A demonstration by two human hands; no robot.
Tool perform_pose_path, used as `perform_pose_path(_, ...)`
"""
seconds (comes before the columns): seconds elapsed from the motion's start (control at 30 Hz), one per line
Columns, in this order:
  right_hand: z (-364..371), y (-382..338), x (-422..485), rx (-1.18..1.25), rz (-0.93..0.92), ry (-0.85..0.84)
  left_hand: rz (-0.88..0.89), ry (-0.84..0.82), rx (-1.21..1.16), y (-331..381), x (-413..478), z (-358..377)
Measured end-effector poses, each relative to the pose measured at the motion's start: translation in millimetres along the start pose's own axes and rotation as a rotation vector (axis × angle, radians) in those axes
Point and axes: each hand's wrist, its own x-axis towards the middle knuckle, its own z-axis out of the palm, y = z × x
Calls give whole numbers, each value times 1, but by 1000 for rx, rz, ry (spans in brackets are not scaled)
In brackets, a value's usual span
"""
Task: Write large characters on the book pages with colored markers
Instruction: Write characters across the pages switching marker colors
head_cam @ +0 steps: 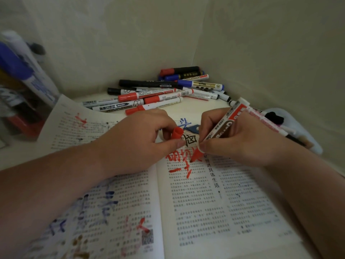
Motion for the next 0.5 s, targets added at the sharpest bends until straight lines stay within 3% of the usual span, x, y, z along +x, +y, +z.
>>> perform_pose_path(0.37,-4,5,2,12,-42,-58,-4,-8,-9,0,-1,-1)
perform_pose_path(0.5,-4,4,-1,109,-43,-201,-4,-28,-26,1,0,-2)
